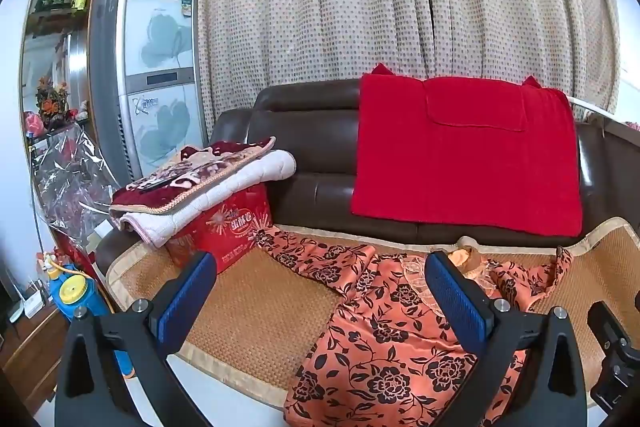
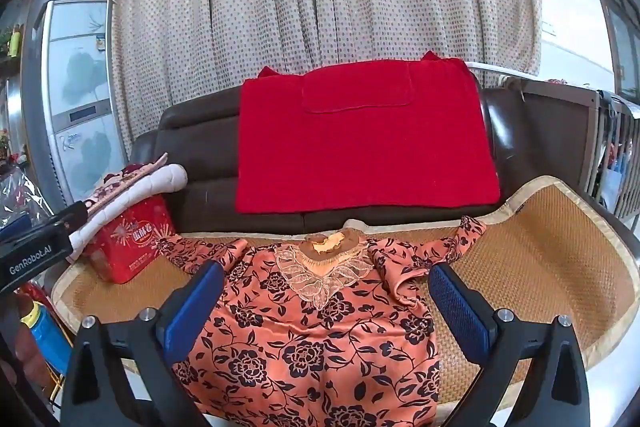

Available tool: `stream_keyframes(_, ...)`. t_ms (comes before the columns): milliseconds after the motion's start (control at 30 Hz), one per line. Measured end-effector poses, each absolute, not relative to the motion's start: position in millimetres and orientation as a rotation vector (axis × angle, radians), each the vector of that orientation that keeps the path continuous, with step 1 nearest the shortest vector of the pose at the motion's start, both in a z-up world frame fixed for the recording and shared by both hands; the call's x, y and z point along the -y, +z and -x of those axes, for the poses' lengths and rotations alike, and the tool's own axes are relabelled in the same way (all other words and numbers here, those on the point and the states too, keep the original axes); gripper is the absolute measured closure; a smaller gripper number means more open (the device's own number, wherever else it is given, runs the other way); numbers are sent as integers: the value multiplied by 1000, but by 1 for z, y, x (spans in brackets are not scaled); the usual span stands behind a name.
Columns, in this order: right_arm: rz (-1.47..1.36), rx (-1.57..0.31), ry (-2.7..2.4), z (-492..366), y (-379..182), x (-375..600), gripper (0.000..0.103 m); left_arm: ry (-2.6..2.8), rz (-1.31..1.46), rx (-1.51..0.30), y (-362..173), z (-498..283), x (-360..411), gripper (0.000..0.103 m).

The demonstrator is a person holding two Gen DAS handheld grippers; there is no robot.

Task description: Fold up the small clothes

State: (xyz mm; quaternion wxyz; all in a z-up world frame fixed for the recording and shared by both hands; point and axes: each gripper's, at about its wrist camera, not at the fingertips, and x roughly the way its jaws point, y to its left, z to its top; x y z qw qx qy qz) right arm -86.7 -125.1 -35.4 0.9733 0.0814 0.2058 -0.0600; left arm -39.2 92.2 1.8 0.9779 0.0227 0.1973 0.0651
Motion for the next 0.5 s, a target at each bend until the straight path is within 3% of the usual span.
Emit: stream_keyframes(500,-192,-422,-167,95,-45,117,0,62,-71,-440,-16,51,-77,0)
